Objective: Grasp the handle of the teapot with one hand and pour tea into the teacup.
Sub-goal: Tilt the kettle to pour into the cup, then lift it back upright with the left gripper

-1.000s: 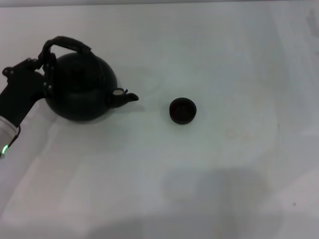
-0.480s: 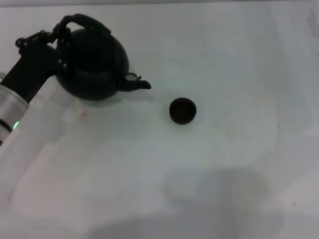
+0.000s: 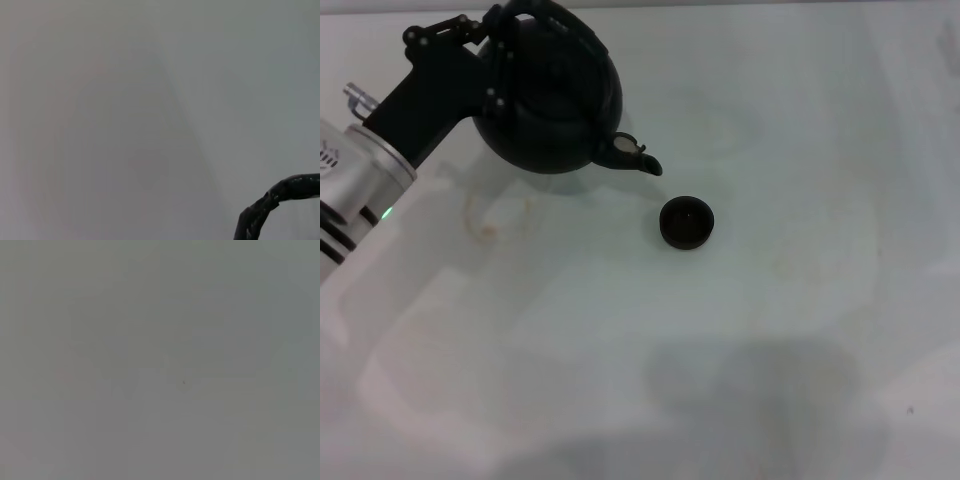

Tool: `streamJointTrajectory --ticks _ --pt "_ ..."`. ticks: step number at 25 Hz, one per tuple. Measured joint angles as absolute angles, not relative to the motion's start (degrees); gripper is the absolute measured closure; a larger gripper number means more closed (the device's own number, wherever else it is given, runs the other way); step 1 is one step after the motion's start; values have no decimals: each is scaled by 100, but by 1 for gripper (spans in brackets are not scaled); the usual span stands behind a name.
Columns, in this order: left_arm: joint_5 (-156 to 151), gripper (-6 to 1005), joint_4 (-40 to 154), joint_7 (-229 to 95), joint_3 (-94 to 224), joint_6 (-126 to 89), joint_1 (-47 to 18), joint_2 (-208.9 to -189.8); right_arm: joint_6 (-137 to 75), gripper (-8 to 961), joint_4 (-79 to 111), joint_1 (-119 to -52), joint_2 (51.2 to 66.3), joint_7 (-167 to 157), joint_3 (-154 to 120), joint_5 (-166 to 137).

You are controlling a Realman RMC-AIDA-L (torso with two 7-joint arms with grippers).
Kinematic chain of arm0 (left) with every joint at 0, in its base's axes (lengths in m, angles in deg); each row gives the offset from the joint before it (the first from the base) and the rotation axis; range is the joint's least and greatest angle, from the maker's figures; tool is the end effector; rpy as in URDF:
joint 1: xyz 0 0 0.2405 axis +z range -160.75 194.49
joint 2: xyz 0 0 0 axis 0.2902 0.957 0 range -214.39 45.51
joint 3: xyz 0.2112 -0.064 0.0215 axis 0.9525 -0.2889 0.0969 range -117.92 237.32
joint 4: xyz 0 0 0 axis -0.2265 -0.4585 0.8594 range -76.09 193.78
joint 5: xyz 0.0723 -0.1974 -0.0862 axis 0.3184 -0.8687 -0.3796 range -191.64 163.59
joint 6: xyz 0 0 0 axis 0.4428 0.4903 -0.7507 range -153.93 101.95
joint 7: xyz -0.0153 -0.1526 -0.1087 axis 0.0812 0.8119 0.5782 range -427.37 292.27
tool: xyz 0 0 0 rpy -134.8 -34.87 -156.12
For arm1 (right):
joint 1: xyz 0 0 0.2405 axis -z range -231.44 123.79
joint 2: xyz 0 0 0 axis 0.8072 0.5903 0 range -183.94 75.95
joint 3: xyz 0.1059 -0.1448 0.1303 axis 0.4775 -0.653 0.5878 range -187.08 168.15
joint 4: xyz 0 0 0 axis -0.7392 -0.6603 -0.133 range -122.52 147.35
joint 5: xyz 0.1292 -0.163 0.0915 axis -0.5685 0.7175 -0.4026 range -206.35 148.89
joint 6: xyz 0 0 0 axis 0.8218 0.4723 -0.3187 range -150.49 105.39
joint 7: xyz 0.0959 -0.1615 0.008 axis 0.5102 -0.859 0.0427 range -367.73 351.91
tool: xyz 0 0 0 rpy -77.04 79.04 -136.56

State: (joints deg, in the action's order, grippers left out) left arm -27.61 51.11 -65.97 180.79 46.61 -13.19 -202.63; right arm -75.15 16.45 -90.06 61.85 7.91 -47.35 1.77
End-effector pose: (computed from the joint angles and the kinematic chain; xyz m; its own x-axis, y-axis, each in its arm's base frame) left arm -0.2343 0.3695 -0.0500 0.8393 -0.2763 0.4681 0.2854 -0.5090 -0.8121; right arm 0.3368 0.4371 0.0656 0.6784 -0.0097 -0.7346 -0.7316 0.0832 -0.6767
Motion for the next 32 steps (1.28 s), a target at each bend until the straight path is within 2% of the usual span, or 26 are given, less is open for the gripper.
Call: streamJointTrajectory --ticks 12,32 --pt "-2486 887 5134 -7174 18088 4622 -1546 -20179 -7541 126 1506 -9011 6212 776 -4798 204" --pt "-2101 891 5052 -7345 18087 4142 -2157 -20215 -7960 126 1249 -8924 6220 789 -4793 204"
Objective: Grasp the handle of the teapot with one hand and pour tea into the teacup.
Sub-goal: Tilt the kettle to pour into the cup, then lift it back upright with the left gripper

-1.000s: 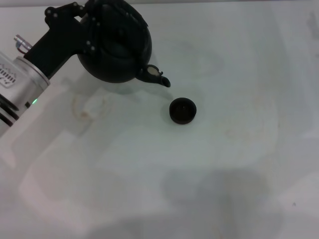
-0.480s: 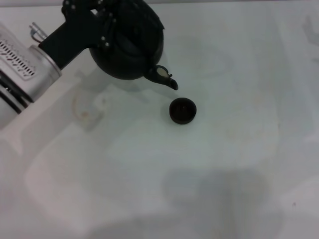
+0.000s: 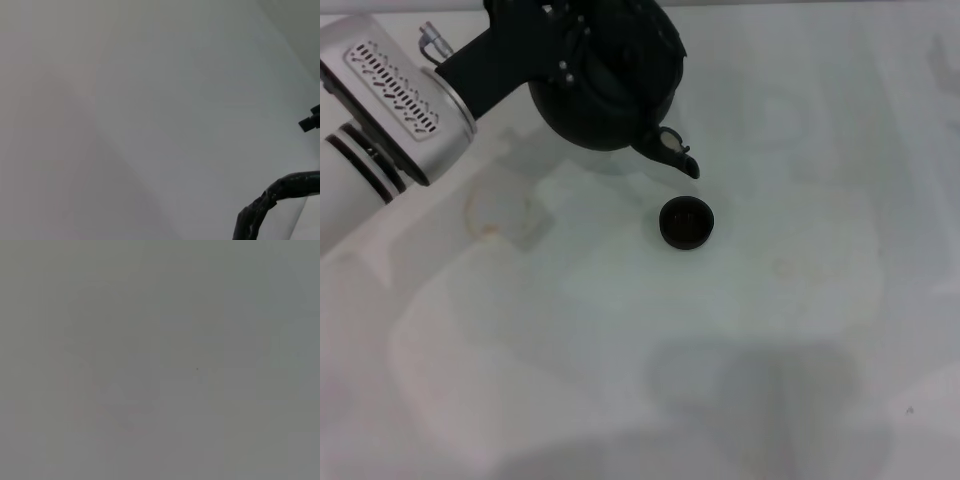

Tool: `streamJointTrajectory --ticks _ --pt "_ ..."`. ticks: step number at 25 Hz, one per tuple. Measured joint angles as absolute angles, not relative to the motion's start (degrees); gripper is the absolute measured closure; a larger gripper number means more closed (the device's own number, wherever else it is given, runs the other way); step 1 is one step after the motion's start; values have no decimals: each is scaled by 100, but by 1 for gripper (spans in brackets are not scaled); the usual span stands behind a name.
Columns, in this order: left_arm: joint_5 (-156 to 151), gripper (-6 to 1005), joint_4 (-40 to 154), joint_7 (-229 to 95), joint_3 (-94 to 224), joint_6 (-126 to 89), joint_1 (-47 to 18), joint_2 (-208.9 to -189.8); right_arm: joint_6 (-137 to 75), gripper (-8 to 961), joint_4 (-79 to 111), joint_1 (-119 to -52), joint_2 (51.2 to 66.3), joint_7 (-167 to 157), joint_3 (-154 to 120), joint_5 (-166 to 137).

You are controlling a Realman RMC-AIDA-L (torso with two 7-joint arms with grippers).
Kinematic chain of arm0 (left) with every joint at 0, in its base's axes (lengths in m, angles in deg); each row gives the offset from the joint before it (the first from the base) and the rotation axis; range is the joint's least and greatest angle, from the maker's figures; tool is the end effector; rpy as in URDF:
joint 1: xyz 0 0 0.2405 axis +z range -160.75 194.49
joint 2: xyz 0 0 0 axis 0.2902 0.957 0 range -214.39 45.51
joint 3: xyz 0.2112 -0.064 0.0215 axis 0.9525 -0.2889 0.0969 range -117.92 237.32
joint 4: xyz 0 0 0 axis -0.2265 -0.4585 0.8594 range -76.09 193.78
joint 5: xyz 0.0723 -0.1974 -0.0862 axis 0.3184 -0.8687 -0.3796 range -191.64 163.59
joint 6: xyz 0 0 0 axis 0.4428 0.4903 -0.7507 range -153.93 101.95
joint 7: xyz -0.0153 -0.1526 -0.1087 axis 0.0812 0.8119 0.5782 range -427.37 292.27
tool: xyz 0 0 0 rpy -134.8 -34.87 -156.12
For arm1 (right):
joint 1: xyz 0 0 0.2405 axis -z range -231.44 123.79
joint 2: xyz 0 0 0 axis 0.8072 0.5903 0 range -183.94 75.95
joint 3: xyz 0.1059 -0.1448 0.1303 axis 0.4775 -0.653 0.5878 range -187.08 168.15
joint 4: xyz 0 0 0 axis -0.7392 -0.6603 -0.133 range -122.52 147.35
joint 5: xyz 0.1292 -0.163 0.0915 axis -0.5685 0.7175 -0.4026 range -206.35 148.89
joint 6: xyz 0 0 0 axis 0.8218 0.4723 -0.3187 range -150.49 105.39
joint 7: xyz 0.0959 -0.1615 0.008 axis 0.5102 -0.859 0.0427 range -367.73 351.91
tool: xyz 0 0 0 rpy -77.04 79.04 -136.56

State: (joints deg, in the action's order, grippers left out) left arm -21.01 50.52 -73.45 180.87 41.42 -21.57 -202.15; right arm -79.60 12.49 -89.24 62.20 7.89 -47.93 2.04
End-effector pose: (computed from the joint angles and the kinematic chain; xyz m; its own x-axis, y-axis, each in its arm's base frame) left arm -0.1876 0.3965 -0.0707 0.8524 -0.4350 0.2902 0.0014 -0.5531 -0.8331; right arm 0.3375 0.4214 0.0477 0.6602 -0.0118 -0.7510 -0.7495 0.0553 -0.6597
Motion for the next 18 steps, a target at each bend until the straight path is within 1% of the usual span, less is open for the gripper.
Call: streamJointTrajectory --ticks 18 --pt "-1587 894 4916 -7353 18037 4081 -2139 -20178 -7976 125 1259 -8811 6202 971 -4743 185"
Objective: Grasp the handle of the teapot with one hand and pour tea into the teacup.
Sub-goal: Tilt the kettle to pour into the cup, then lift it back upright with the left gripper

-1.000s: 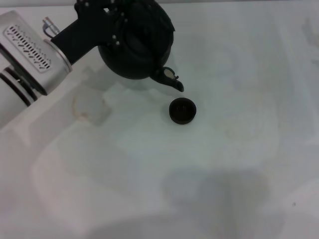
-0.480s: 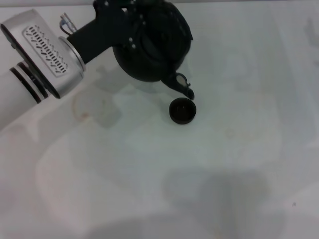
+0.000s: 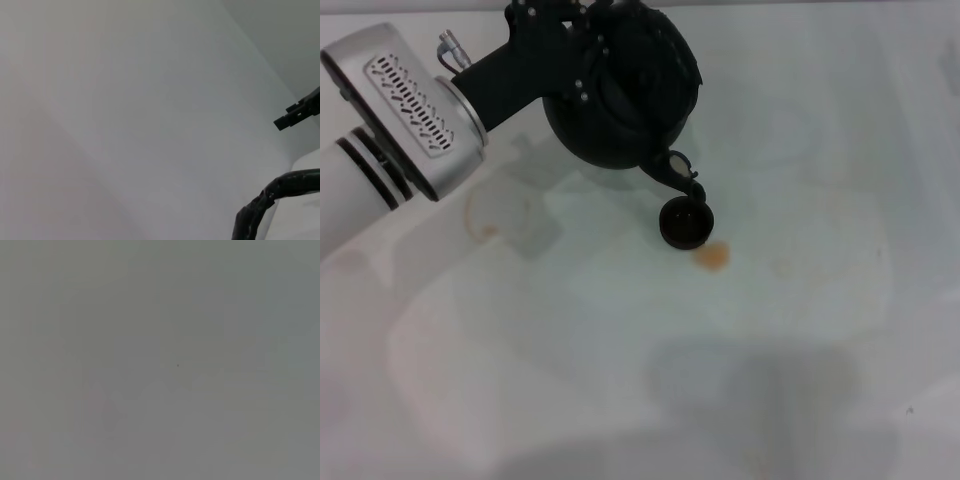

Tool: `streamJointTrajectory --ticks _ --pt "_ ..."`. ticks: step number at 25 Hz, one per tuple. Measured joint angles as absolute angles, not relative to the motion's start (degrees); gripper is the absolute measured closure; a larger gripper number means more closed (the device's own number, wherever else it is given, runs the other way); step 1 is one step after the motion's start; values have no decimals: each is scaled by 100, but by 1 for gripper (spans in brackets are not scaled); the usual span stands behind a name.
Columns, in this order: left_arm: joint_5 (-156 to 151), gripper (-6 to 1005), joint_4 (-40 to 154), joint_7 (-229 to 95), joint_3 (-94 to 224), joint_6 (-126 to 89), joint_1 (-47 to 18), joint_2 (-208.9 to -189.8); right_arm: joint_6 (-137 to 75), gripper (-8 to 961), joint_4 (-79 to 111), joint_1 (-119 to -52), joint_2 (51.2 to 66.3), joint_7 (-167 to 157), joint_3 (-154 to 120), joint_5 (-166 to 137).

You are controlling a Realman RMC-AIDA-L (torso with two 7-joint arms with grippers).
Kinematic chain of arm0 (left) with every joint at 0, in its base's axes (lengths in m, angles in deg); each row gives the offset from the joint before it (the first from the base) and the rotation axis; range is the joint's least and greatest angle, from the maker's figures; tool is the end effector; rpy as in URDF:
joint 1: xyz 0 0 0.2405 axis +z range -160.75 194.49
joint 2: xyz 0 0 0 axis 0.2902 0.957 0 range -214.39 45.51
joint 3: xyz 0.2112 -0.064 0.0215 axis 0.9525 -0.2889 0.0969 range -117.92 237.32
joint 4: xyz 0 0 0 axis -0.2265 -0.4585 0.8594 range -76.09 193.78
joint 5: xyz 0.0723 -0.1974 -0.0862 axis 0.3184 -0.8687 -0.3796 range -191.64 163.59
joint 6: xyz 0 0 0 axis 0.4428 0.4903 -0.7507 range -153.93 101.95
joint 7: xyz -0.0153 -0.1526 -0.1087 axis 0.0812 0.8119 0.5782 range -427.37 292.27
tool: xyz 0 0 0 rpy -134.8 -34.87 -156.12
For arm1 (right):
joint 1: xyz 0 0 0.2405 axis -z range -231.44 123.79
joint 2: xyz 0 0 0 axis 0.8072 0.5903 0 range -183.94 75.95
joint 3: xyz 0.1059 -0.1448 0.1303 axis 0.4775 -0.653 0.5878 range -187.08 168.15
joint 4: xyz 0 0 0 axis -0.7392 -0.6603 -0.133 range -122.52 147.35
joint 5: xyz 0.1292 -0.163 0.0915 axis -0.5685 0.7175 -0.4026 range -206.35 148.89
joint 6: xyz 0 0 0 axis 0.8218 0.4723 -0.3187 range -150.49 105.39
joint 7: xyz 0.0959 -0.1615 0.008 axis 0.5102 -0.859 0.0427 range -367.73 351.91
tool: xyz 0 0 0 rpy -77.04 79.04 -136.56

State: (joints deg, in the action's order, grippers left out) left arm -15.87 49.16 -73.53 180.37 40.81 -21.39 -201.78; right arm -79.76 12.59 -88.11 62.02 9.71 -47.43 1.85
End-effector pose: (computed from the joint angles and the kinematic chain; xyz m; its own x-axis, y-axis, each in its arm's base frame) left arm -0.1831 0.3901 -0.0802 0.8432 -0.4662 0.2678 -0.0672 -0.5855 -0.8079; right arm 0.3466 0.4152 0.0517 0.6338 -0.0135 -0.7734 -0.7702 0.0809 -0.6326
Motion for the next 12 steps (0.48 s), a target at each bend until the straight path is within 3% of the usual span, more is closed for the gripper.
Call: streamJointTrajectory --ticks 12 --pt "-1609 894 4707 -7541 17889 4168 -1666 -20178 -7975 125 1287 -8802 6191 969 -4743 185"
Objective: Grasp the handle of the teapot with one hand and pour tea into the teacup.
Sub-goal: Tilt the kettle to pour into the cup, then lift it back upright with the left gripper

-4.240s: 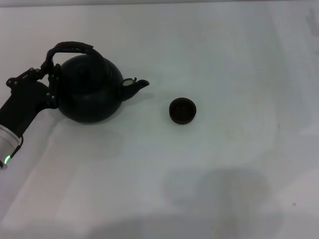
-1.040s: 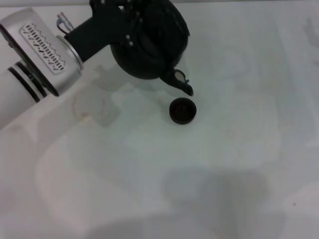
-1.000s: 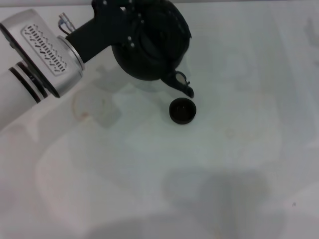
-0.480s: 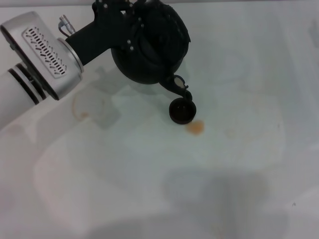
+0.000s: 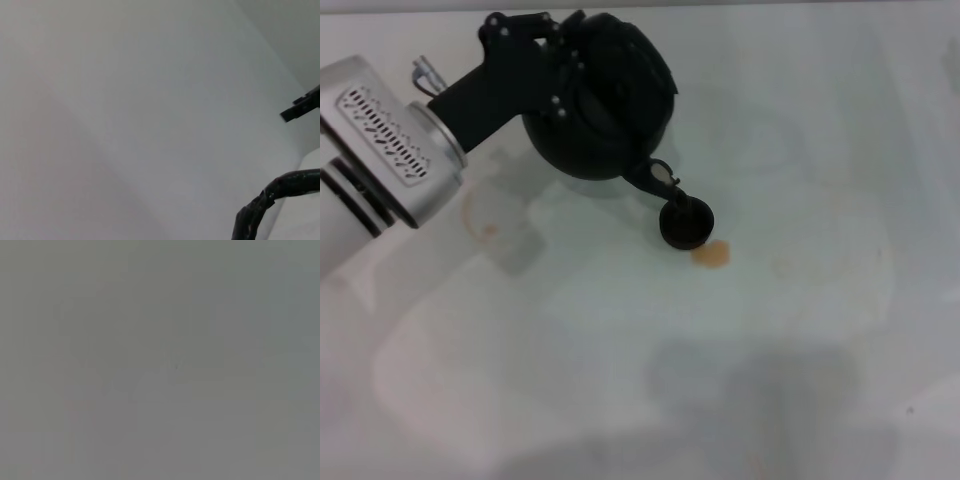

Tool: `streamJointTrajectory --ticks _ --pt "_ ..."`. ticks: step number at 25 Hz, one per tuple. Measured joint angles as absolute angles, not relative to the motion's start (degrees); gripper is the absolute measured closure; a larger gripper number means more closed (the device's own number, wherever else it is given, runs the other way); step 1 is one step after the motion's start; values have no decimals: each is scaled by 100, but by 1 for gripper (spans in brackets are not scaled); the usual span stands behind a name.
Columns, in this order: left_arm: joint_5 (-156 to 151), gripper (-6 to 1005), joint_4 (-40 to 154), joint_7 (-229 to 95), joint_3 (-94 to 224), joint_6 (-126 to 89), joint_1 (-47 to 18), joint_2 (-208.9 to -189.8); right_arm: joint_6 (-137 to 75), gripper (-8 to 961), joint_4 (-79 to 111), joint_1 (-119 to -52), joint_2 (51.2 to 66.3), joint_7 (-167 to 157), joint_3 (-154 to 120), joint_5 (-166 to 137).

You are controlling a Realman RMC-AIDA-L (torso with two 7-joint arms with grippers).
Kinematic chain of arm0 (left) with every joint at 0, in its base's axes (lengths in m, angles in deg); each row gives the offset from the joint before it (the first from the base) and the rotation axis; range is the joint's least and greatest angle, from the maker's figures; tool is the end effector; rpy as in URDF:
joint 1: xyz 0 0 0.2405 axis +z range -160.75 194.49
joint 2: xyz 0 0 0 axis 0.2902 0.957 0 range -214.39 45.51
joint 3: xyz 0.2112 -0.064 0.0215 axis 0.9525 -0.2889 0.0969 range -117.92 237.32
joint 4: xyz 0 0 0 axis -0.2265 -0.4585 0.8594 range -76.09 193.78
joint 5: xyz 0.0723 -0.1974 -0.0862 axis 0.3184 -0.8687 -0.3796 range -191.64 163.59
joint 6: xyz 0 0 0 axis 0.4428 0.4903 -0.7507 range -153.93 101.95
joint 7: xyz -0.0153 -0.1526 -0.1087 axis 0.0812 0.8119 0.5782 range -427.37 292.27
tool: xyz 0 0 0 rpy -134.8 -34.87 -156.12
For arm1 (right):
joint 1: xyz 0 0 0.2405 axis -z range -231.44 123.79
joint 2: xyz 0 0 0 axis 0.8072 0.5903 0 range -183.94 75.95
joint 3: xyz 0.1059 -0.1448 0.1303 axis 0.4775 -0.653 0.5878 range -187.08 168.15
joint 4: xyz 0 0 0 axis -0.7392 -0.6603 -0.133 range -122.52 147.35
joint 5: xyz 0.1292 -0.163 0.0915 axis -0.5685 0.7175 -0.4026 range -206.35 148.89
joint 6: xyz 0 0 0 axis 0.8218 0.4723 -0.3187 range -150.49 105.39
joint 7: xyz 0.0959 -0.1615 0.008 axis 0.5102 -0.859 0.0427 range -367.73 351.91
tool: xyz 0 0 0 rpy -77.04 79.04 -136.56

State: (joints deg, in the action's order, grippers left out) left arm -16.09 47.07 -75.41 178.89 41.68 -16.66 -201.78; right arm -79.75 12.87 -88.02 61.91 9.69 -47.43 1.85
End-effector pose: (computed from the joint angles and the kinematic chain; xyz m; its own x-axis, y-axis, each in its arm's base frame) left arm -0.2002 0.3784 -0.0745 0.8543 -0.4432 0.2717 -0.0231 -0.5544 -0.8319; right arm 0.3470 0.4156 0.0541 0.6372 -0.0096 -0.7707 -0.7675 0.0828 -0.6356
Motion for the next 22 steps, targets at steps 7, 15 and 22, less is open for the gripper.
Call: streamJointTrajectory --ticks 7,15,22 --pt "-1592 894 4653 -7563 17791 4204 -1561 -20133 -7959 125 1286 -8824 6203 967 -4743 185" --pt "-1391 894 4703 -7525 17801 4149 -1691 -20082 -7972 125 1265 -8827 6207 968 -4741 185" --pt "-1379 894 4707 -7519 17834 4140 -1731 -20072 -7976 125 1260 -8815 6211 1035 -4734 179"
